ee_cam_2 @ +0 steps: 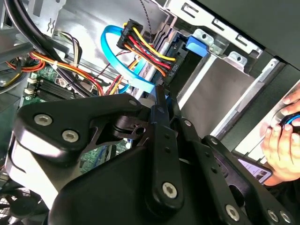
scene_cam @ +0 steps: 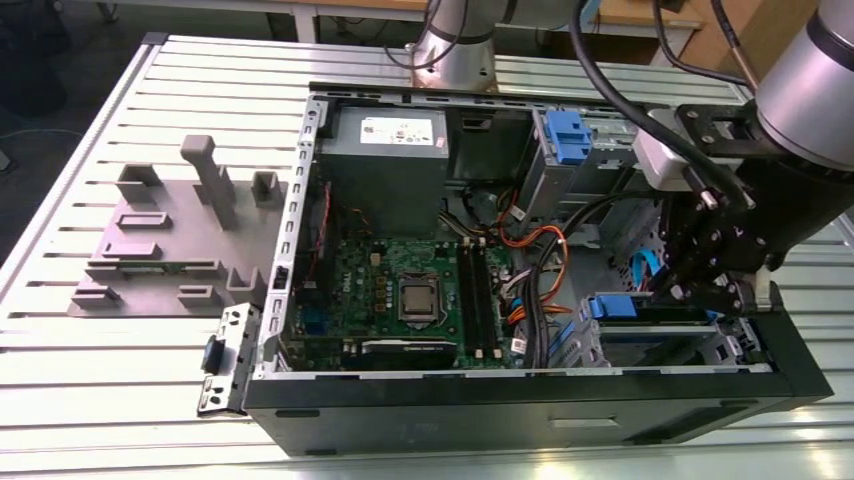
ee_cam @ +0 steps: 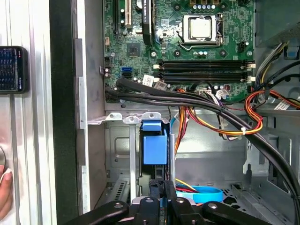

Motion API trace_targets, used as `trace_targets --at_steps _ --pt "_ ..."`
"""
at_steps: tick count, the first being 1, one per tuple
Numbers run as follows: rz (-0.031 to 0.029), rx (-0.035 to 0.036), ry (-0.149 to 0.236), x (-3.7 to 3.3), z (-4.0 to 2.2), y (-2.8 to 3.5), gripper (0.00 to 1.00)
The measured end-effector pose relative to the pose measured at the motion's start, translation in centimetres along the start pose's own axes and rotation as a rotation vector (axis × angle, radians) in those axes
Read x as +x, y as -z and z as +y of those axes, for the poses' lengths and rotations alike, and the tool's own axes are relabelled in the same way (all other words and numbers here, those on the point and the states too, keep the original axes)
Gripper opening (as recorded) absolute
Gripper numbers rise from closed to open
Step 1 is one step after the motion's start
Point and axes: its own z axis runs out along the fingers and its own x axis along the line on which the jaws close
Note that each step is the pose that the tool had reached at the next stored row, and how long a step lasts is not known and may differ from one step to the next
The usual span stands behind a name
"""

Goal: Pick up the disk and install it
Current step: 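Insert the second disk wire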

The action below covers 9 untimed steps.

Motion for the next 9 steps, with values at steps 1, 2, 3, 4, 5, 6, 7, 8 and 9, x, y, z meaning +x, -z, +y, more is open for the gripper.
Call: trace_targets --at_steps 1,2,3,4,5,6,7,8,9 --pt "-0.0009 0.0000 0.011 0.00 0.00 -0.02 0.16" --pt "-0.0016 0.0001 0.023 0.00 0.00 -0.03 0.16" --pt "-0.0022 0.0001 0.031 0.00 0.00 -0.04 0.16" --pt "-0.0026 0.0001 0.035 0.00 0.00 -0.05 0.16" --pt "-0.0026 0.0001 0.035 0.01 0.00 -0.05 0.16" --pt "-0.0027 0.0001 0.035 0.01 0.00 -0.06 0.16" --pt "-0.0026 0.0001 0.035 0.01 0.00 -0.06 0.16" --pt "-0.0027 0.0001 0.035 0.01 0.00 -0.08 0.16" --pt "-0.0027 0.0001 0.035 0.01 0.00 -0.11 0.16"
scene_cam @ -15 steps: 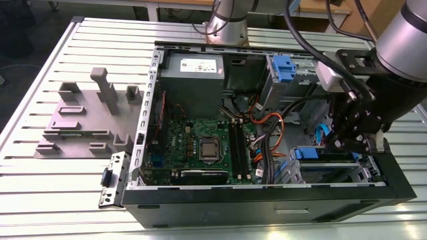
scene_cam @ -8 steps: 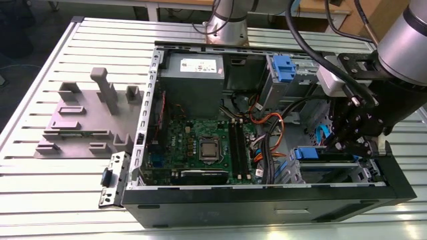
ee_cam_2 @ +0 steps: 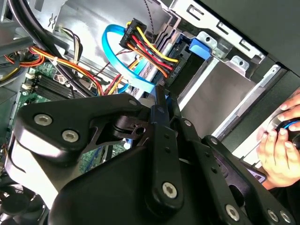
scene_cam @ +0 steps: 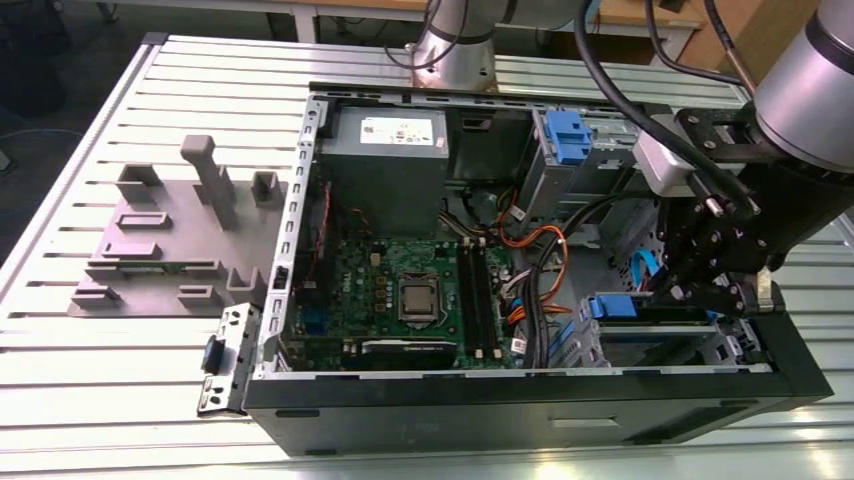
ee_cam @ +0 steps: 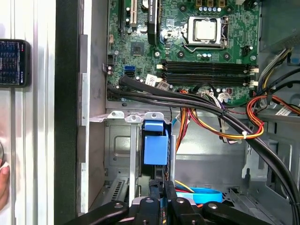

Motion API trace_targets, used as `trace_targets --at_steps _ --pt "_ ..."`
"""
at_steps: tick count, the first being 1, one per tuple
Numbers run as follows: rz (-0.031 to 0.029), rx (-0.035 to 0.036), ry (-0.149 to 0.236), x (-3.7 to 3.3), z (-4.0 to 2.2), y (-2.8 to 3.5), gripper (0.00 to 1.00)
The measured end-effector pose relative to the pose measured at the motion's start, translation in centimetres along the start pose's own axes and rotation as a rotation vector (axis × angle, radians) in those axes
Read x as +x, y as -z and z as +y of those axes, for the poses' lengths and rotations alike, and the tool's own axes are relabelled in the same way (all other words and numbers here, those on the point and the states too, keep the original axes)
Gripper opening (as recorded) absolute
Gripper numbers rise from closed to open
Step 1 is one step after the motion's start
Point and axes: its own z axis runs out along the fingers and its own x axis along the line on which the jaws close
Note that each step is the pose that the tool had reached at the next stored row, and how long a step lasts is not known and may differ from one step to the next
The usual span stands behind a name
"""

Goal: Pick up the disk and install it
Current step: 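Insert the second disk wire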

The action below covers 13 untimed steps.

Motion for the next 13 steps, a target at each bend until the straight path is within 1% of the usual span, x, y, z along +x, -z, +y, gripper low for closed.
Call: trace_targets --at_steps 5,13 --pt "-0.0004 0.0000 -0.005 0.00 0.00 -0.08 0.16" --pt "-0.0114 0.0001 -0.005 0.00 -0.10 -0.10 0.16"
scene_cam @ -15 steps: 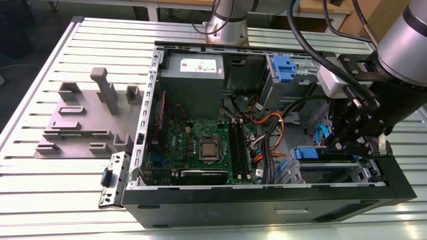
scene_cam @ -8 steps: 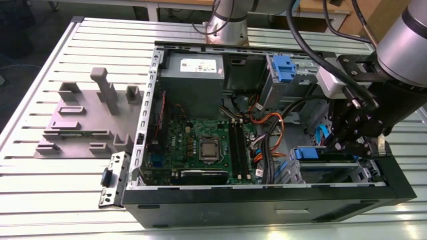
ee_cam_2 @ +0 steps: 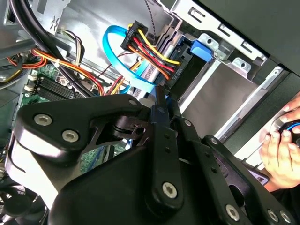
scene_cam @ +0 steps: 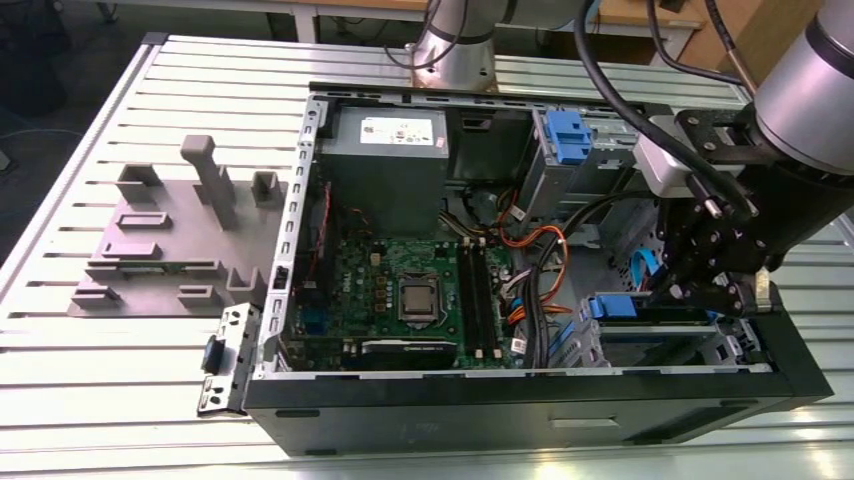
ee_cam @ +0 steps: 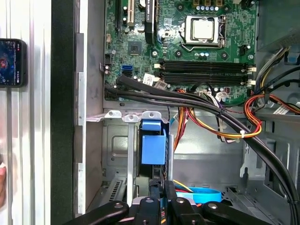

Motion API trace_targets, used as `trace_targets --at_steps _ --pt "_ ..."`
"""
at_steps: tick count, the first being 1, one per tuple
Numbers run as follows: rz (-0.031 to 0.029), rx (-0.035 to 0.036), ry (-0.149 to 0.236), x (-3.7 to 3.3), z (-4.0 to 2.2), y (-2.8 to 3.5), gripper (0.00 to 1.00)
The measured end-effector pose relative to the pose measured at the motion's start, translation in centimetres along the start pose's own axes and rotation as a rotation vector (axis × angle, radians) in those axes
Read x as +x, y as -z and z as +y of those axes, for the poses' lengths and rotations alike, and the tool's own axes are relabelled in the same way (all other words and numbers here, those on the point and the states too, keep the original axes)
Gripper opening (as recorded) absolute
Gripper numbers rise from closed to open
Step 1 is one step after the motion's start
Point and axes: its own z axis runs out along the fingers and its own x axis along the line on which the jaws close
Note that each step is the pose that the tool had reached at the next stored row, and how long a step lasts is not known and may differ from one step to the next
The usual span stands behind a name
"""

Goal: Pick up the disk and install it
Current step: 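Insert the second disk wire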

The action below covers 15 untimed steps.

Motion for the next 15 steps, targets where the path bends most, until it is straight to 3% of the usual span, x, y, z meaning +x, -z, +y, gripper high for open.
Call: trace_targets --at_steps 11,15 --pt "-0.0022 0.0000 -0.002 0.04 -0.03 -0.18 0.16" --pt "-0.0068 0.0000 -0.002 0.05 -0.02 -0.28 0.16"
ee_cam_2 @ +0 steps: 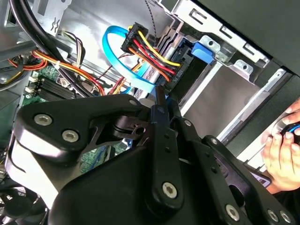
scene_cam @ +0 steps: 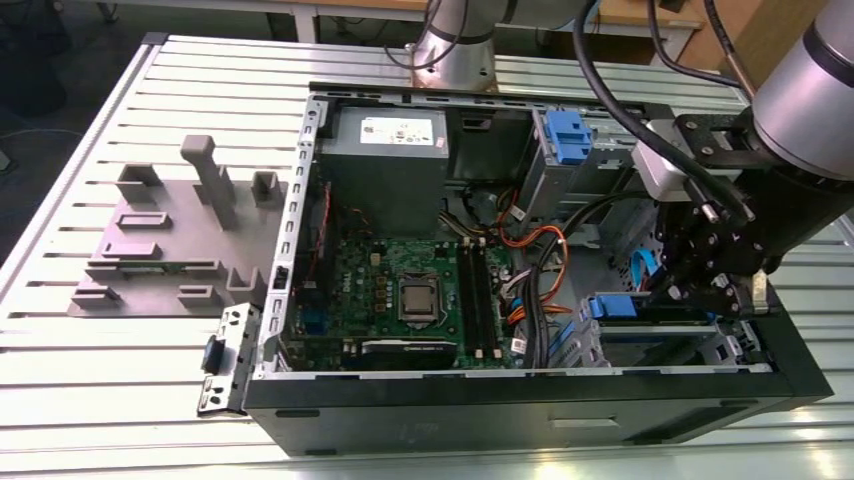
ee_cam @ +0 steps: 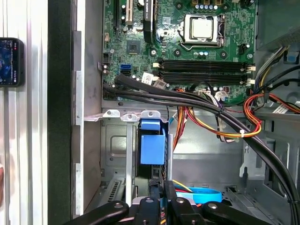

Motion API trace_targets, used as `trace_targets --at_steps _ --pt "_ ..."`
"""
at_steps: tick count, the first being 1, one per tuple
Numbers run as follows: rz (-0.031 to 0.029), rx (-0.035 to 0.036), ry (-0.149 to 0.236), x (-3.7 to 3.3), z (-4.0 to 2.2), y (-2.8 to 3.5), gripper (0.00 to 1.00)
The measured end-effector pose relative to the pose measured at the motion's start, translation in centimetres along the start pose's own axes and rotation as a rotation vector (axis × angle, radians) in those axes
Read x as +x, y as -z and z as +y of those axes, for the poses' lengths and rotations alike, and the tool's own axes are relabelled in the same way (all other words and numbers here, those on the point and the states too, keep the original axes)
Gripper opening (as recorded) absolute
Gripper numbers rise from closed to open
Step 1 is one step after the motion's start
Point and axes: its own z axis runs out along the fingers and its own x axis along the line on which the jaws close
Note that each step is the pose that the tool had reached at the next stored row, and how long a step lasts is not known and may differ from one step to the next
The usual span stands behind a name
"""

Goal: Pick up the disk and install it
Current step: 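Insert the second disk wire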

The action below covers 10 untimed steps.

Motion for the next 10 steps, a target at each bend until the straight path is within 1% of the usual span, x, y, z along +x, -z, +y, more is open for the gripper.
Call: trace_targets --at_steps 5,10 --pt "-0.0047 0.0000 0.000 0.06 0.00 -0.20 0.16" --pt "-0.0054 0.0000 0.000 0.19 -0.01 -0.52 0.16"
